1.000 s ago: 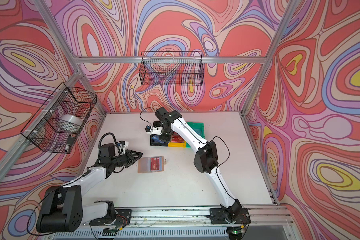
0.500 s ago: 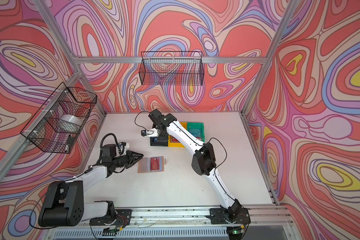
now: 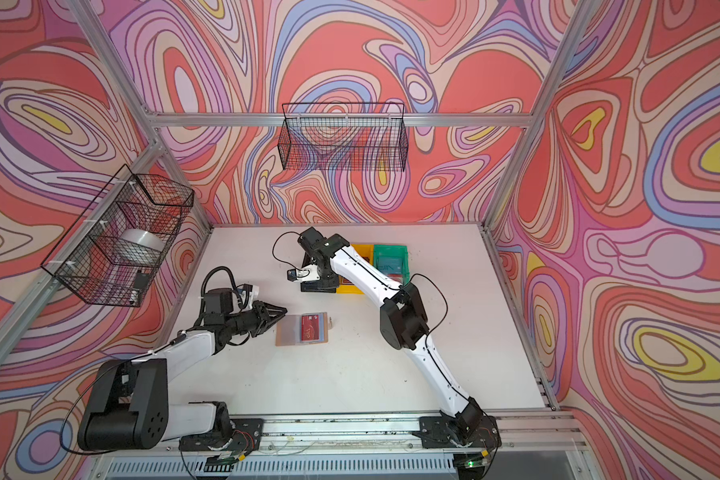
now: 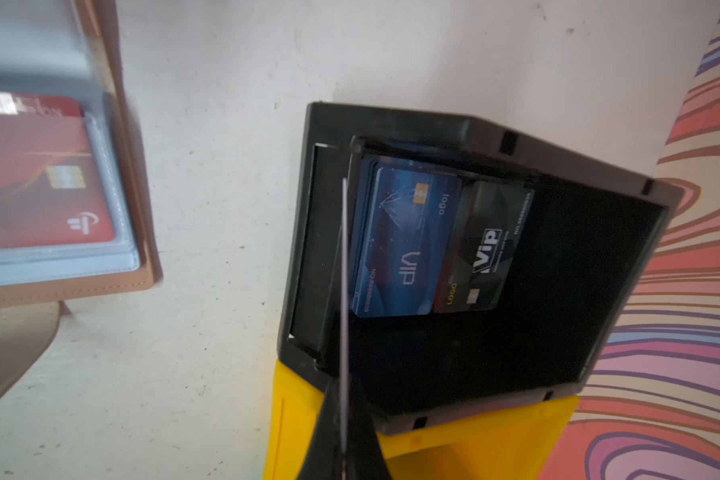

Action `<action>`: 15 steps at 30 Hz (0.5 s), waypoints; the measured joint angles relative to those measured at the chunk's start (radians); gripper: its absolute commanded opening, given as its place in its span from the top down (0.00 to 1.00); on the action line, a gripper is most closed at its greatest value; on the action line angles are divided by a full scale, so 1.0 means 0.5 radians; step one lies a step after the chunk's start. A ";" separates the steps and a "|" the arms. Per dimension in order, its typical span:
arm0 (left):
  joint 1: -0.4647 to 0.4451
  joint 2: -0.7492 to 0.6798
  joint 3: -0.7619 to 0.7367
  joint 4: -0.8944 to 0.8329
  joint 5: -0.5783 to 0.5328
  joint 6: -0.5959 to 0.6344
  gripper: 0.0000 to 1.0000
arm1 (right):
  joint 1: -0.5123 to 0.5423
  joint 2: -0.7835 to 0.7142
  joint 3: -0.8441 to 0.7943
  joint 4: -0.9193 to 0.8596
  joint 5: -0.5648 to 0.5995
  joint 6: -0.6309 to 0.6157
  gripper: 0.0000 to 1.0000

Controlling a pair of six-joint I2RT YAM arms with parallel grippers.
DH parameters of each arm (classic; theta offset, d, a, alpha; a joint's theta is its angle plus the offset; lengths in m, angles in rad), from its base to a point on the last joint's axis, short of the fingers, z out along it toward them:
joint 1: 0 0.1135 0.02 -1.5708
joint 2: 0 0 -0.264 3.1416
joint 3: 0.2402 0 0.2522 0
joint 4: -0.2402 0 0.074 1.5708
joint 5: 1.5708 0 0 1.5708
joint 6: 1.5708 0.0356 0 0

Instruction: Take the credit cards out of the card holder

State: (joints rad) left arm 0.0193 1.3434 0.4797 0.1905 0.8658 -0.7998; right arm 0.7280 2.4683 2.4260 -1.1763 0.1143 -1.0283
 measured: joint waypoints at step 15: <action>0.000 0.111 0.003 0.030 -0.004 0.007 0.77 | -0.001 0.031 -0.017 0.060 0.005 0.000 1.00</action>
State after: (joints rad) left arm 0.0193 1.3991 0.4812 0.2054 0.8639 -0.7963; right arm 0.7277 2.4840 2.4176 -1.1461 0.1169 -1.0283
